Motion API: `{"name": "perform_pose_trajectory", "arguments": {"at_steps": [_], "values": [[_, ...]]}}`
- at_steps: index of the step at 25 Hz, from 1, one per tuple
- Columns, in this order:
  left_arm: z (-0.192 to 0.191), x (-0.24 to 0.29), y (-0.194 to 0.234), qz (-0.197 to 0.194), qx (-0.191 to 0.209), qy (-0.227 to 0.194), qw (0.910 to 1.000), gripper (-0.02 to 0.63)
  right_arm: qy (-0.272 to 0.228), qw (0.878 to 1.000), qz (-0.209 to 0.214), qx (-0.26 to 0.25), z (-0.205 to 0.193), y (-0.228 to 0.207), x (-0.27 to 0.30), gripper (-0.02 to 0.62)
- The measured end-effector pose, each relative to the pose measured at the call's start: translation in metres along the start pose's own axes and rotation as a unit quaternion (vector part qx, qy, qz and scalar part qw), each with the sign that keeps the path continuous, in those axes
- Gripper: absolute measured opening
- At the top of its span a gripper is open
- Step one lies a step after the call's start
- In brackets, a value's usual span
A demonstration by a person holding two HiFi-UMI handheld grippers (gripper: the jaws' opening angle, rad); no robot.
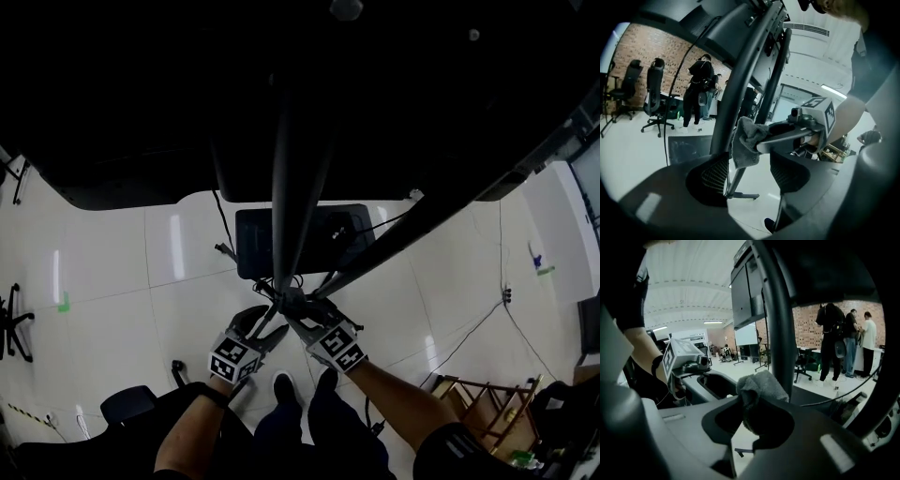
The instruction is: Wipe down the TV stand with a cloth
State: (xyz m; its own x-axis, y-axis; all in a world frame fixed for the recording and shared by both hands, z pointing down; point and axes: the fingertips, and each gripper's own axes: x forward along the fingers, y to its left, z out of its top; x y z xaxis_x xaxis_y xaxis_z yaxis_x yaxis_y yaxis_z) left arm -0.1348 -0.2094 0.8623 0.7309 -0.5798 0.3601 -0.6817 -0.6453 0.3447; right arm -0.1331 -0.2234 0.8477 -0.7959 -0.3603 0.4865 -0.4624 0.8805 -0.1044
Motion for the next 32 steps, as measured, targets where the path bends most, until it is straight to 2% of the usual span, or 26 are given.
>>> {"name": "perform_pose_trajectory", "arguments": {"at_steps": [5, 9, 14, 20, 26, 32], "values": [[0.059, -0.024, -0.048, -0.02, 0.051, -0.016, 0.9984, 0.299, -0.047, 0.998, -0.005, -0.036, 0.074, 0.014, -0.057, 0.049], [0.113, -0.039, -0.088, -0.038, 0.102, -0.039, 0.9933, 0.298, -0.085, 0.995, -0.027, -0.047, 0.129, 0.017, -0.104, 0.049], [0.174, -0.065, -0.13, -0.048, 0.127, -0.079, 0.9876, 0.295, -0.116, 0.989, -0.041, -0.085, 0.182, 0.035, -0.154, 0.049], [0.241, -0.088, -0.174, -0.073, 0.17, -0.128, 0.9745, 0.293, -0.154, 0.98, -0.076, -0.104, 0.239, 0.038, -0.216, 0.049], [0.283, -0.096, -0.207, -0.088, 0.209, -0.149, 0.9625, 0.293, -0.209, 0.968, -0.109, -0.084, 0.291, 0.024, -0.278, 0.049], [0.314, -0.095, -0.244, -0.109, 0.235, -0.157, 0.9531, 0.293, -0.229, 0.952, -0.134, -0.15, 0.336, 0.018, -0.336, 0.049]]}}
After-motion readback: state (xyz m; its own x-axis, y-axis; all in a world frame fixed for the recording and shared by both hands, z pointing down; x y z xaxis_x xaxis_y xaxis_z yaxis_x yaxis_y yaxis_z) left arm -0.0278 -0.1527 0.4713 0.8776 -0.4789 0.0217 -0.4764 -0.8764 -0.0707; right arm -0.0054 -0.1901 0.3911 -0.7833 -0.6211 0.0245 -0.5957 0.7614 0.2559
